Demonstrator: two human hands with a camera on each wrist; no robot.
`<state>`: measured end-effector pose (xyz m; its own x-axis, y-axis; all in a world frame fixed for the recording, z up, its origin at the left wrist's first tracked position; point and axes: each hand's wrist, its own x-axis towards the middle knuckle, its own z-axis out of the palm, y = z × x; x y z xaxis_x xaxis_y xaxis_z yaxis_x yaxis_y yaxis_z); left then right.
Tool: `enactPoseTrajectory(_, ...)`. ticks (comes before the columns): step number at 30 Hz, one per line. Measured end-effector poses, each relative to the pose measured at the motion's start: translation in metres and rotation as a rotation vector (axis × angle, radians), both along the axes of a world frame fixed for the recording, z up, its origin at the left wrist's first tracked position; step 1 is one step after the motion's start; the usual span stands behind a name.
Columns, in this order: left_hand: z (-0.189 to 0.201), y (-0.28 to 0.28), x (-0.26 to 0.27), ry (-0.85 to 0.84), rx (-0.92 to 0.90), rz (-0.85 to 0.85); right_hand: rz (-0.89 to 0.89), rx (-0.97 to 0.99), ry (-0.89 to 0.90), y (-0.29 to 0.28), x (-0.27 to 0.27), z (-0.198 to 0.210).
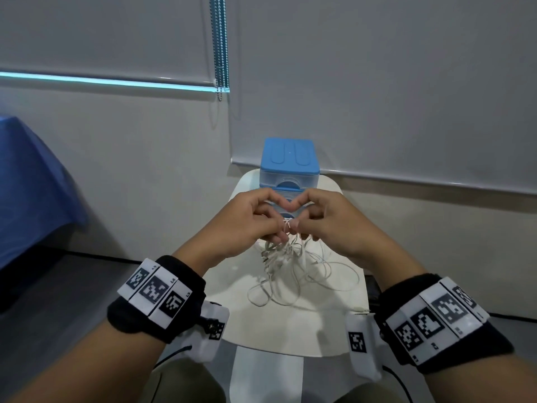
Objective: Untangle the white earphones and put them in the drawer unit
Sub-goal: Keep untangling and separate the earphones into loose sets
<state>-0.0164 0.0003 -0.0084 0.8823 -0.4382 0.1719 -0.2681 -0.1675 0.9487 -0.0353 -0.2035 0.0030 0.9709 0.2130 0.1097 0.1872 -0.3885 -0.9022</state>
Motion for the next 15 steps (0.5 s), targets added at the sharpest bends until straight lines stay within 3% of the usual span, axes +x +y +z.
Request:
enactPoseTrajectory(5, 0.002, 0.000, -0.003, 0.014, -0.049, 0.008, 0.039, 0.102, -0.015, -0.003, -0.005, -0.008)
enactPoseTrajectory(10, -0.001, -0.001, -0.001, -0.084, -0.004, 0.085, -0.012, 0.164, -0.059, -0.004, -0.009, -0.014)
enactPoseTrajectory(15, 0.002, 0.002, -0.005, -0.092, -0.054, 0.045, 0.046, 0.135, -0.044, -0.006, -0.013, -0.012)
